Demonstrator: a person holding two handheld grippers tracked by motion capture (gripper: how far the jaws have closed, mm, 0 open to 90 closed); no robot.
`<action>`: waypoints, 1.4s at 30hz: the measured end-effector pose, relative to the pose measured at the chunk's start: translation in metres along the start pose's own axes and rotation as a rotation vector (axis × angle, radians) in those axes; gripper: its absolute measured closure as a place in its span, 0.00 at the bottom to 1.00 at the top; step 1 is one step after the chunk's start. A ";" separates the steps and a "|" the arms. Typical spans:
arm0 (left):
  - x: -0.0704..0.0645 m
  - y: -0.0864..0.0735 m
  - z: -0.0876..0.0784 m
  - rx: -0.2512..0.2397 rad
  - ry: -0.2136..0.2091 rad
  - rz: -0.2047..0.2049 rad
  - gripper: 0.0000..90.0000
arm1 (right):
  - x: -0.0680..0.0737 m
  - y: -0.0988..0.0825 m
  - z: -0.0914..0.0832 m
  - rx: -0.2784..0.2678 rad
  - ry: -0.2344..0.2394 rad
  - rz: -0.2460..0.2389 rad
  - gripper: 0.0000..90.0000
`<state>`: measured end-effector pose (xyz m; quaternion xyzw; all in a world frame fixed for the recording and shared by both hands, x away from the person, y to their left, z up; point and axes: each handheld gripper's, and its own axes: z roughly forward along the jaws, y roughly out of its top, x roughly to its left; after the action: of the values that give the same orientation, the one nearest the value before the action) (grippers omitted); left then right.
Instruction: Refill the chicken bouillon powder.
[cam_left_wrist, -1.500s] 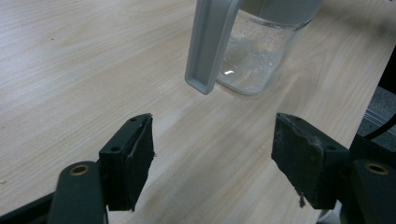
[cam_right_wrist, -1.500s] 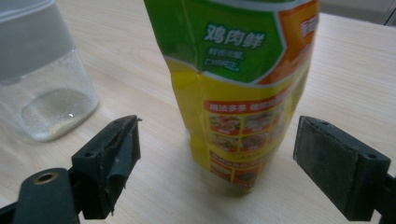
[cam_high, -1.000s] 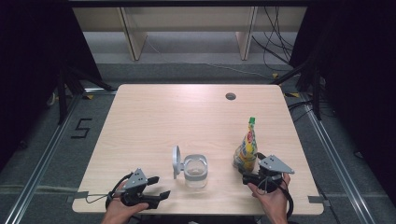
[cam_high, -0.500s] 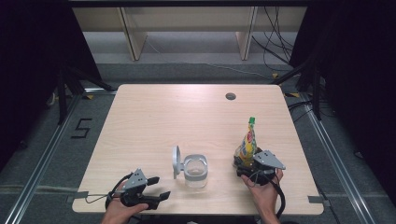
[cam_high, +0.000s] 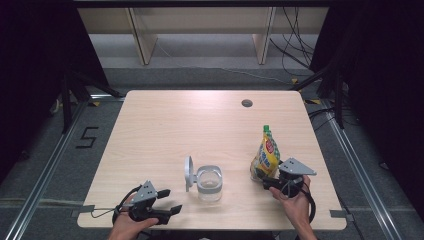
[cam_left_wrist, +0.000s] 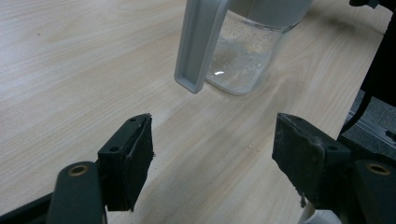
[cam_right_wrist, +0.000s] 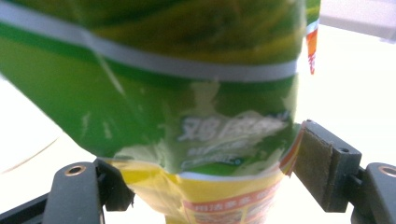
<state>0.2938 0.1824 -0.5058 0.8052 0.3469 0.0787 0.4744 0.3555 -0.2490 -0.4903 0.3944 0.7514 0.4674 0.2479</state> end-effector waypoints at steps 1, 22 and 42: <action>0.000 0.000 0.000 0.005 0.000 0.004 0.32 | 0.000 0.000 0.000 0.000 0.000 0.000 0.30; 0.000 0.000 0.002 0.003 -0.004 0.022 0.32 | 0.009 -0.012 0.007 -0.126 -0.136 0.113 0.17; -0.001 -0.001 0.003 0.003 -0.002 0.022 0.31 | 0.013 -0.018 0.021 -0.120 -0.158 0.141 0.18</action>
<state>0.2941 0.1799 -0.5087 0.8098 0.3378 0.0827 0.4726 0.3568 -0.2322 -0.5154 0.4664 0.6705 0.4952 0.2961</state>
